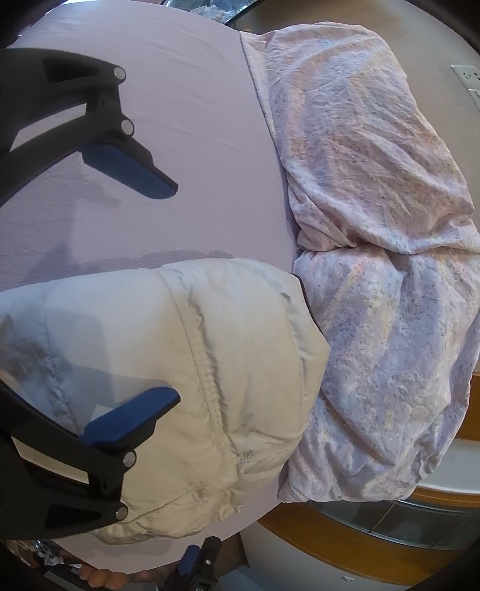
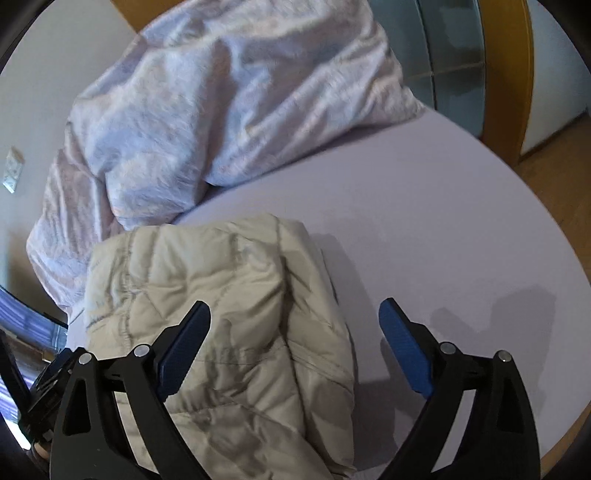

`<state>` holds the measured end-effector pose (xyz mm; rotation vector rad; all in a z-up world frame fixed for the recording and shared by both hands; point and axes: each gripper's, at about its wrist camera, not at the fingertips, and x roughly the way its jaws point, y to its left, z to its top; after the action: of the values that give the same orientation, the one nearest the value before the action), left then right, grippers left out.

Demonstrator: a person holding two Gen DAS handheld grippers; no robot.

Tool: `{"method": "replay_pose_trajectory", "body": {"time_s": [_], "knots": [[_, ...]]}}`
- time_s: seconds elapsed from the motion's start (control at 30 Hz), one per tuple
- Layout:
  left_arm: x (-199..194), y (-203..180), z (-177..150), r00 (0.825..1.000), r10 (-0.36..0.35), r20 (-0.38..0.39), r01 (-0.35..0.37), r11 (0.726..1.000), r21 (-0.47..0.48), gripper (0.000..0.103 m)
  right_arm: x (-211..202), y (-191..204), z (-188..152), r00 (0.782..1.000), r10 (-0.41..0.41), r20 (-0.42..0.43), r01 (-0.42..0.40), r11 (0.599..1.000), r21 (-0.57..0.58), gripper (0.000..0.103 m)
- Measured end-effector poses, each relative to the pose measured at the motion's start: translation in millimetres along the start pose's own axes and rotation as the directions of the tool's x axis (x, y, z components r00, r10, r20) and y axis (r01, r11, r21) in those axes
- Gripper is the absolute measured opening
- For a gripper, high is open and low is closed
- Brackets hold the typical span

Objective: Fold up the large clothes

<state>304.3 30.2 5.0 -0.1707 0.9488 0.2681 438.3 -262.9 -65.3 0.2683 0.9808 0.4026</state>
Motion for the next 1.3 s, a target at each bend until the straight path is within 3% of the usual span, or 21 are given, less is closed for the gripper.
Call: {"method": "replay_pose_trajectory", "body": {"time_s": [0.17,0.33,0.43,0.57,0.67,0.77,0.87,1.1,1.2,1.3], "knots": [[1.3,-3.1,-2.8,1.000,-0.009,-0.008,0.009,1.000,0.008,0.101,6.6,22.2,-24.8,1.000,-0.003,-0.031,-0.001,0.992,-0.123,0.086],[4.3,-3.1,-2.0,1.000,-0.022,-0.022,0.022,0.999,0.027,0.101,33.1,16.0,-38.0,0.992,-0.043,-0.116,0.033,0.996,-0.085,0.083],[4.8,-4.8,-1.5,0.999,-0.026,-0.023,0.027,0.999,0.035,0.101,44.7,16.5,-43.4,0.989,-0.075,-0.127,0.062,0.993,-0.104,0.088],[2.6,1.9,1.0,0.998,-0.048,-0.038,0.049,0.999,0.013,0.101,39.7,9.8,-33.5,0.988,-0.028,-0.153,0.018,0.998,-0.063,0.091],[0.2,15.9,4.6,0.995,-0.088,-0.053,0.087,0.996,-0.019,0.101,34.8,-3.6,-24.9,0.979,0.056,-0.197,-0.057,0.998,-0.002,0.096],[1.1,28.9,8.0,0.989,-0.129,-0.070,0.125,0.990,-0.059,0.101,38.5,-21.5,-12.9,0.952,0.169,-0.256,-0.151,0.984,0.090,0.102],[4.1,36.7,11.3,0.984,-0.159,-0.085,0.153,0.985,-0.076,0.101,47.2,-32.5,-5.1,0.923,0.232,-0.307,-0.191,0.969,0.159,0.102],[11.6,30.0,9.6,0.977,-0.176,-0.123,0.173,0.984,-0.035,0.101,77.2,-41.1,-2.0,0.857,0.307,-0.414,-0.239,0.948,0.209,0.102],[14.8,28.6,7.8,0.973,-0.184,-0.136,0.182,0.983,-0.033,0.101,82.8,-43.5,-1.7,0.843,0.316,-0.436,-0.248,0.946,0.208,0.102],[16.4,29.2,7.3,0.971,-0.193,-0.143,0.190,0.981,-0.034,0.101,93.2,-43.2,-5.3,0.807,0.362,-0.466,-0.273,0.929,0.249,0.102]]}}
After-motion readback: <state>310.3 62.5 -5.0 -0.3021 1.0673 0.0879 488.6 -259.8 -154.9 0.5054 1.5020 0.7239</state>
